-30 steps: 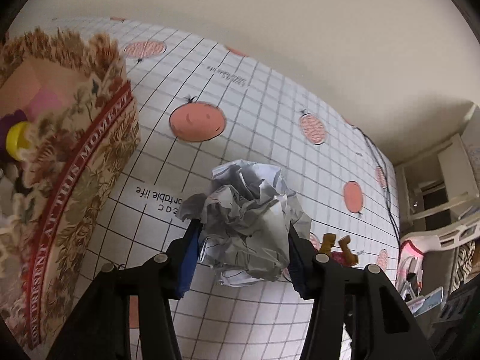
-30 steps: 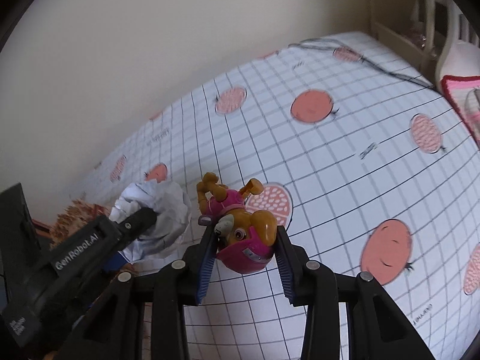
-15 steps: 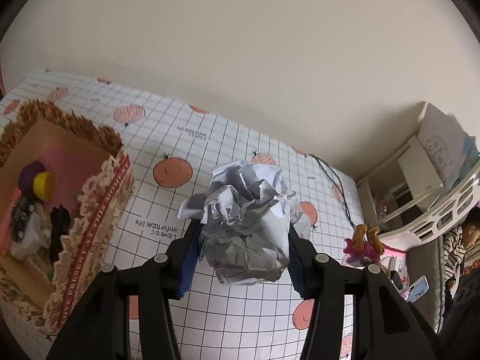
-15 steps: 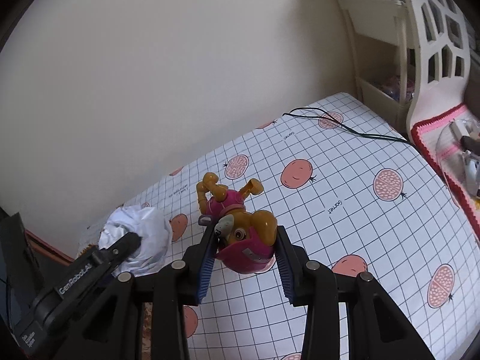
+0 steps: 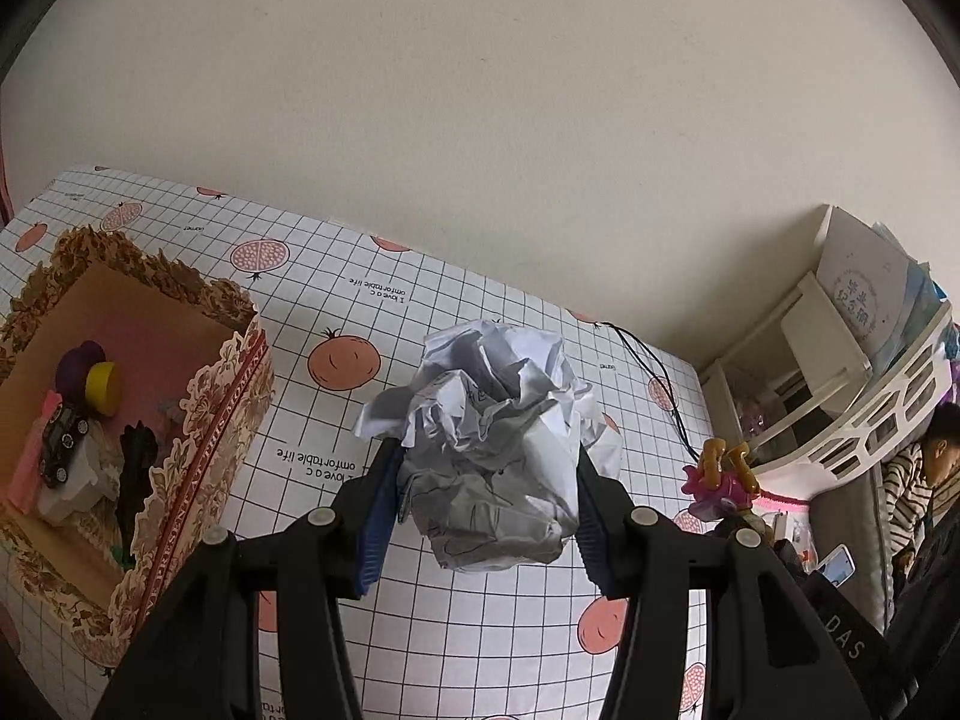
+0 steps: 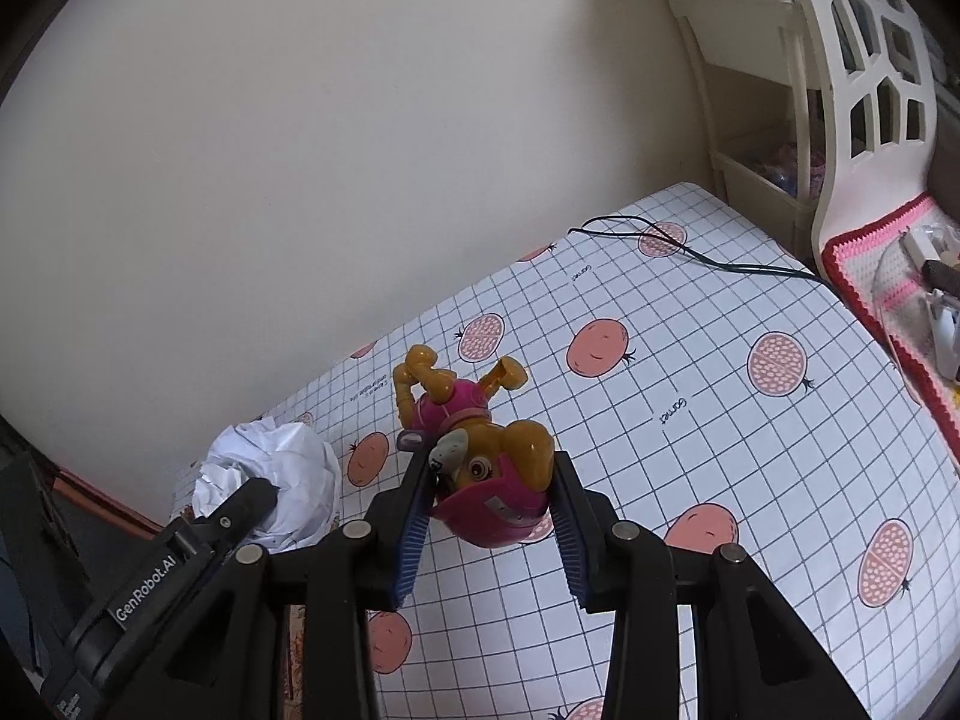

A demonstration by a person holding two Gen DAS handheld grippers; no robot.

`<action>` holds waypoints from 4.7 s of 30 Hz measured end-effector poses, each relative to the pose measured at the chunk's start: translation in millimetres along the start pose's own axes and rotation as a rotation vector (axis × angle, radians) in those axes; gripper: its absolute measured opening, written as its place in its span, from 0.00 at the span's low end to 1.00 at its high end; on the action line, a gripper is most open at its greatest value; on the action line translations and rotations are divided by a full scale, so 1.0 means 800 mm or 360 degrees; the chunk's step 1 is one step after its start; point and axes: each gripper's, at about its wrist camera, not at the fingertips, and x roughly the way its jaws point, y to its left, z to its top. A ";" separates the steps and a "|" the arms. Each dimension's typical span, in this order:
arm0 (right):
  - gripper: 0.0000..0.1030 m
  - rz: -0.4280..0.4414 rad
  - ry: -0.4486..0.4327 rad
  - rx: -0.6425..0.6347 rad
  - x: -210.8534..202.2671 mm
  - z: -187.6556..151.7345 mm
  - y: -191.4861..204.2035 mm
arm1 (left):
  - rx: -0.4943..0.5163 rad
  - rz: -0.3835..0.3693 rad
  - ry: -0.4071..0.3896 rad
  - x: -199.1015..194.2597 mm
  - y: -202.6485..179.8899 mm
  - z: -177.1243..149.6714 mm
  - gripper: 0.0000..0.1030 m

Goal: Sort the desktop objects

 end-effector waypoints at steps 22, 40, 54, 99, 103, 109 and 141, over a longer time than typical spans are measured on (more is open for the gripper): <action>0.40 0.0119 0.0082 -0.0169 0.025 -0.035 0.082 | -0.0232 0.0107 -0.0134 -0.045 0.085 0.019 0.52; 0.39 0.0273 0.0201 -0.0415 0.062 -0.096 0.192 | -0.0558 0.0260 -0.0265 -0.100 0.214 0.027 0.52; 0.39 0.0380 0.0292 -0.0598 0.087 -0.143 0.260 | -0.0779 0.0421 -0.0353 -0.137 0.298 0.016 0.52; 0.40 0.0356 0.0413 -0.0828 0.124 -0.193 0.303 | -0.0944 0.0488 -0.0164 -0.104 0.356 -0.004 0.53; 0.40 0.0350 0.0423 -0.0828 0.127 -0.195 0.302 | -0.0948 0.0491 -0.0149 -0.100 0.357 -0.004 0.53; 0.42 0.0326 0.0437 -0.0839 0.130 -0.196 0.303 | -0.0948 0.0500 -0.0123 -0.097 0.356 -0.004 0.57; 0.62 0.0321 0.0396 -0.0816 0.122 -0.187 0.300 | -0.0959 0.0554 -0.0133 -0.109 0.353 -0.003 0.79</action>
